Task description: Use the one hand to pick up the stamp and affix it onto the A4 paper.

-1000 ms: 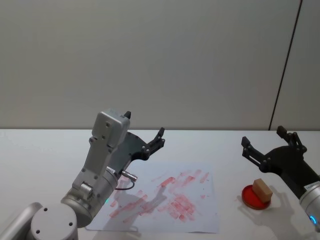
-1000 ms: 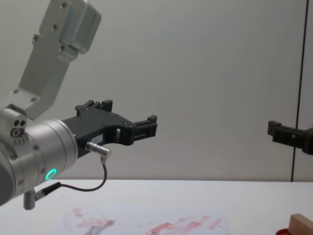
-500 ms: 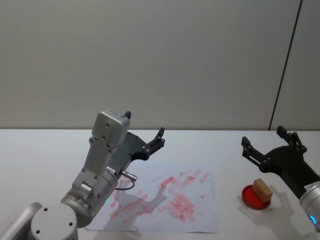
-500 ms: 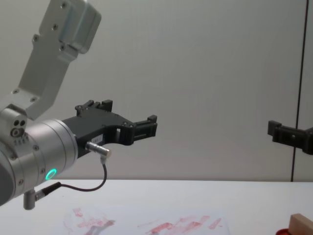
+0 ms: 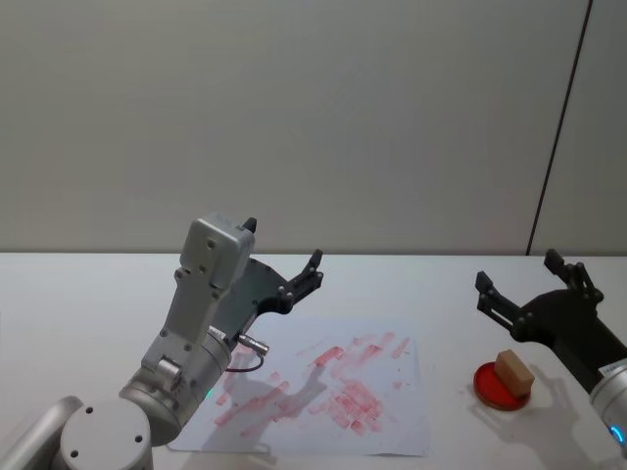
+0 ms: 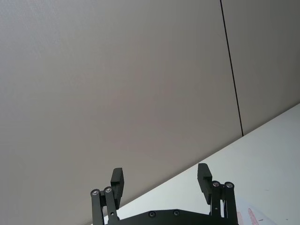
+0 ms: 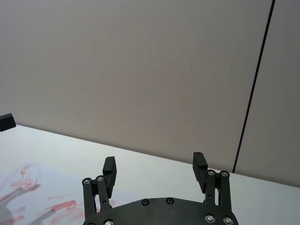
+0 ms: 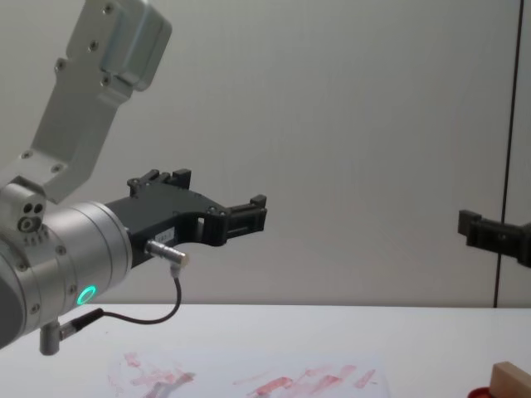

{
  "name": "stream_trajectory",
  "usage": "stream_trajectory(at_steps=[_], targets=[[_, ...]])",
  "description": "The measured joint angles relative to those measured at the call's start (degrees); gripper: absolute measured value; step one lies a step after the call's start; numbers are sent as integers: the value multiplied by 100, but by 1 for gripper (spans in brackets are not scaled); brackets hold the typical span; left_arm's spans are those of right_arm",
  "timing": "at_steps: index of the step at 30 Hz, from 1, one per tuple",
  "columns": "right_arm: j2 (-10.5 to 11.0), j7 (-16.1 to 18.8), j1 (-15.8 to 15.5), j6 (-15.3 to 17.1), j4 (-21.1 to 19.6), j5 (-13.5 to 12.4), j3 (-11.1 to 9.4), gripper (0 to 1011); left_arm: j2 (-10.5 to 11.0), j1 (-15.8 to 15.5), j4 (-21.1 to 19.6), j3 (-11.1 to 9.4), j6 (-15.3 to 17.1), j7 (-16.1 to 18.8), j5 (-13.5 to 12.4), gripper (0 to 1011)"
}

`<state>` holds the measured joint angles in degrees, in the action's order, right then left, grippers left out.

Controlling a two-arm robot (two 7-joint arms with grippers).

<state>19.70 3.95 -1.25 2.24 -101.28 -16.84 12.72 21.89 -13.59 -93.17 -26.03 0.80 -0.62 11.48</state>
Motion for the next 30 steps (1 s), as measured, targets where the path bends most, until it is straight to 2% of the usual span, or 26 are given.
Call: stream_trajectory(at_steps=[6, 18, 26, 30], targets=[[113, 67, -100, 115, -50, -119, -65, 1001, 0, 0, 0, 0, 0, 0, 0, 1002], [477, 299, -420, 500, -133, -489, -260, 1001, 0, 0, 0, 0, 0, 0, 0, 1003], [580, 424, -511, 787, -73, -522, -284, 1001, 0, 0, 0, 0, 0, -1, 0, 1002], [603, 498, -514, 965, 34, -459, -276, 1001, 0, 0, 0, 0, 0, 0, 0, 1003]])
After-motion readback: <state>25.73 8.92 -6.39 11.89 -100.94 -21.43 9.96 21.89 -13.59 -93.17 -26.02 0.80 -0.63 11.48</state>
